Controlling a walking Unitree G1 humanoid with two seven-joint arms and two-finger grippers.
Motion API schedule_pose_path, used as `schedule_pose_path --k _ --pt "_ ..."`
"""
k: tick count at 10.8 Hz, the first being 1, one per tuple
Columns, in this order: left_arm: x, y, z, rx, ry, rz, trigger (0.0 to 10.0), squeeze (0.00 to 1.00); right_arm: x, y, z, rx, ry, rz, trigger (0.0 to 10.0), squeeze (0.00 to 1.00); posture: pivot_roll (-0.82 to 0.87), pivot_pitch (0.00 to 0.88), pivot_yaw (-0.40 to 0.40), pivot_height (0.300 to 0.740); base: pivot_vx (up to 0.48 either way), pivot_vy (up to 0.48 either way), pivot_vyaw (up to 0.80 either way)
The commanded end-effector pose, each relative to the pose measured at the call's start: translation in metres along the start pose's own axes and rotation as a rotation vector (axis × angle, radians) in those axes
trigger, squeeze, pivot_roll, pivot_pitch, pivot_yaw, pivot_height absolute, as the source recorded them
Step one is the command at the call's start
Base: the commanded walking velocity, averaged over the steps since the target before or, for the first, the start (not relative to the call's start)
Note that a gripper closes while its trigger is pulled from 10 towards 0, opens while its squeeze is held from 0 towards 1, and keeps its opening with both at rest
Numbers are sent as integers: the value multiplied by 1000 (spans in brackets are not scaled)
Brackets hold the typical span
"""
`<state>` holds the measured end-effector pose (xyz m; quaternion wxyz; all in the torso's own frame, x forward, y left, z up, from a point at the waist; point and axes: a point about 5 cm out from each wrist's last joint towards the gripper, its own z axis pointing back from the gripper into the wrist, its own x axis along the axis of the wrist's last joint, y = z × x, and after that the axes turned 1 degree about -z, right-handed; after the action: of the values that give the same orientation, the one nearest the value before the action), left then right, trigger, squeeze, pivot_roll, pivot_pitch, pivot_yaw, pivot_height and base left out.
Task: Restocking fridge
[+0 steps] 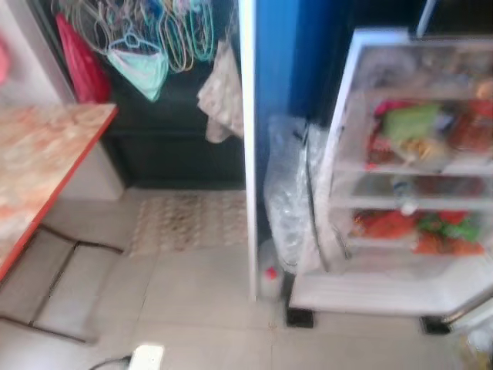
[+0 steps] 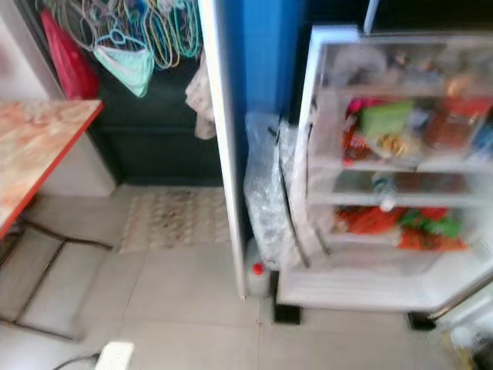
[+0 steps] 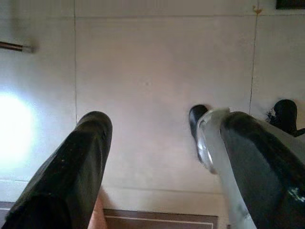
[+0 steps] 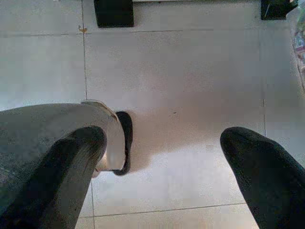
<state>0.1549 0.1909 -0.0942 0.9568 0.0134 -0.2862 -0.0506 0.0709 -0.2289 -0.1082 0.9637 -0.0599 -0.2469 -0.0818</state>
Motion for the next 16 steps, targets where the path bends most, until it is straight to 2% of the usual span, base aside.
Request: schedule_pose_path --k 1,10,12,13,15,16 --pt "-10 11 3 24 36 -7 10000 0 -13 24 1 71 52 5 10000 0 -8 0 106 740 0 285 0" --pt "-9 21 4 62 37 -35 10000 0 -13 34 1 101 59 39 10000 0 -30 0 105 740 0 -40 -796" --pt "-8 15 3 66 43 -41 10000 0 -10 26 0 76 60 58 10000 0 3 0 93 740 0 154 -800" --pt "-8 13 3 62 43 -36 10000 0 -11 24 0 54 58 27 10000 0 4 0 88 740 0 480 -800" --pt "-10 14 3 76 51 -30 10000 0 -11 24 1 89 61 75 10000 0 13 0 77 740 0 0 -800" --pt "-11 14 4 73 52 -26 10000 0 -13 24 1 80 62 56 10000 0 7 0 84 740 0 0 -800"
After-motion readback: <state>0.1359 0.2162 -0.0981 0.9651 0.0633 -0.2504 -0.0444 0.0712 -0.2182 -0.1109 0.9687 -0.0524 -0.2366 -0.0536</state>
